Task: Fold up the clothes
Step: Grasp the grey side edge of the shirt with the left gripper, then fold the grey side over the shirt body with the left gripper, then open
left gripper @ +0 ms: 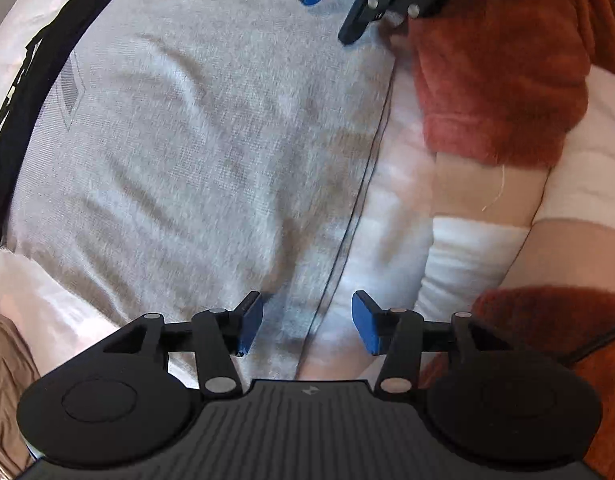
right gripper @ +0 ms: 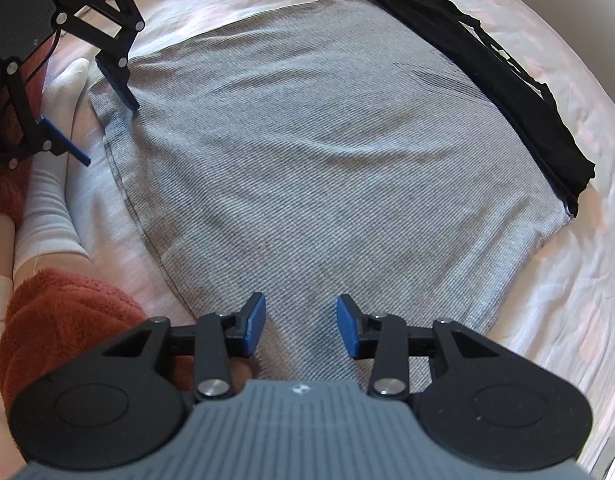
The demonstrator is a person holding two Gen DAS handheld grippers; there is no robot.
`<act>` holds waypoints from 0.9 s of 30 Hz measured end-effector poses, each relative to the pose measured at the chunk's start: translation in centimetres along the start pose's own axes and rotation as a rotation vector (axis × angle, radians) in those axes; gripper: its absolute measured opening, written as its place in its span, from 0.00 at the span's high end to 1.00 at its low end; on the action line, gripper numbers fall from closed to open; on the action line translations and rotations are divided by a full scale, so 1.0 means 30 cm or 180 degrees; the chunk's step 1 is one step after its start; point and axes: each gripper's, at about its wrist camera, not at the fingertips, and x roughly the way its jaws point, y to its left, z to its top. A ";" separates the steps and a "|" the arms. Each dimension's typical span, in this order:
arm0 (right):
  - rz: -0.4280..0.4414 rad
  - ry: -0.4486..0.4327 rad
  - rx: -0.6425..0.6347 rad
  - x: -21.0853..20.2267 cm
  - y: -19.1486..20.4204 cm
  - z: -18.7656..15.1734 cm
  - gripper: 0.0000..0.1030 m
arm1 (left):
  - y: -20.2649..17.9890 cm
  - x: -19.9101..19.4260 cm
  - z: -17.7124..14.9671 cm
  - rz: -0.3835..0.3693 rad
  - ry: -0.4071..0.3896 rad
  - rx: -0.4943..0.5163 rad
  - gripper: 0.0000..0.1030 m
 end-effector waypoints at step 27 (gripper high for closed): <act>0.0105 -0.0363 -0.0043 -0.053 0.015 0.002 0.38 | 0.260 -0.027 -0.104 -0.0057 -0.0394 -0.1076 0.98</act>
